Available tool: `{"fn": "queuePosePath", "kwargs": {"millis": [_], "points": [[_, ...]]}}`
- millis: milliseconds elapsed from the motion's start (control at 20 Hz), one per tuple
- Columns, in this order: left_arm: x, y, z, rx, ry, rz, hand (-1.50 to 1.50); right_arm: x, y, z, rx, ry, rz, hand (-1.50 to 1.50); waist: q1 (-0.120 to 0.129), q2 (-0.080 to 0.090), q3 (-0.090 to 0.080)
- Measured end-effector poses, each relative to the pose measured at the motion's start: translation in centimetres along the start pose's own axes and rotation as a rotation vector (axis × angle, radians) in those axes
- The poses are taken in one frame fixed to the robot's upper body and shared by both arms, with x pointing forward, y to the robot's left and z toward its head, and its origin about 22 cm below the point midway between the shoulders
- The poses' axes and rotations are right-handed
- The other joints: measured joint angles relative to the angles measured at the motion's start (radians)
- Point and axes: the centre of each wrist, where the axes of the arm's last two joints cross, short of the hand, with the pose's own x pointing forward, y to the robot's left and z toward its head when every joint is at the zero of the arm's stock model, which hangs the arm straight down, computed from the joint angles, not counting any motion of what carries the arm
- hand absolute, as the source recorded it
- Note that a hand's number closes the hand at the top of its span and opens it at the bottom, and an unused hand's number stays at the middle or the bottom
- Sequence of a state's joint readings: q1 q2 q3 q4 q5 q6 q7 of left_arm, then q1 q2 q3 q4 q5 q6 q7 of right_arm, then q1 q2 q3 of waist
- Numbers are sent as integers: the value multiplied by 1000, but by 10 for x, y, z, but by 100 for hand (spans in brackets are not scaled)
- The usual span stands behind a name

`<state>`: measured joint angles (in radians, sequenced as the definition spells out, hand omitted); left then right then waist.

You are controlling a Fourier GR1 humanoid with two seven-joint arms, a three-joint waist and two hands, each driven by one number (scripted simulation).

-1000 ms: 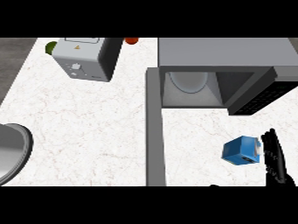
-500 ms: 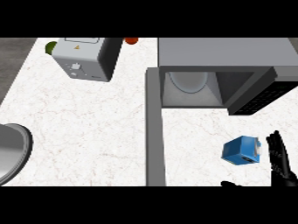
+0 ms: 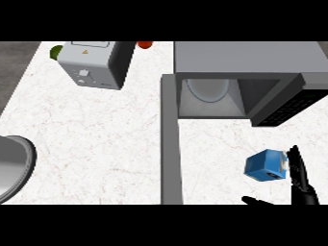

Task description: Pick up the milk, place it into the microwave and close the microwave

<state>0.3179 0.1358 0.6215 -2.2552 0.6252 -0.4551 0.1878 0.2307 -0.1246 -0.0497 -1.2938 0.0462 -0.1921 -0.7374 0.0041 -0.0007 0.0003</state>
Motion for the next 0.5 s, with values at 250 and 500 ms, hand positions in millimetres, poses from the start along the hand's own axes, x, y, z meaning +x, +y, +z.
{"fn": "queuePosePath", "kwargs": {"millis": [250, 500], "points": [[-1, 1, 3, 1, -1, 1, -150, -20, -6, -21, -15, 4, 27, -150, 1, 0, 0], [0, 2, 9, -2, 2, -1, -150, -38, -5, -25, -3, 1, 36, 150, 2, 0, 0]]}}
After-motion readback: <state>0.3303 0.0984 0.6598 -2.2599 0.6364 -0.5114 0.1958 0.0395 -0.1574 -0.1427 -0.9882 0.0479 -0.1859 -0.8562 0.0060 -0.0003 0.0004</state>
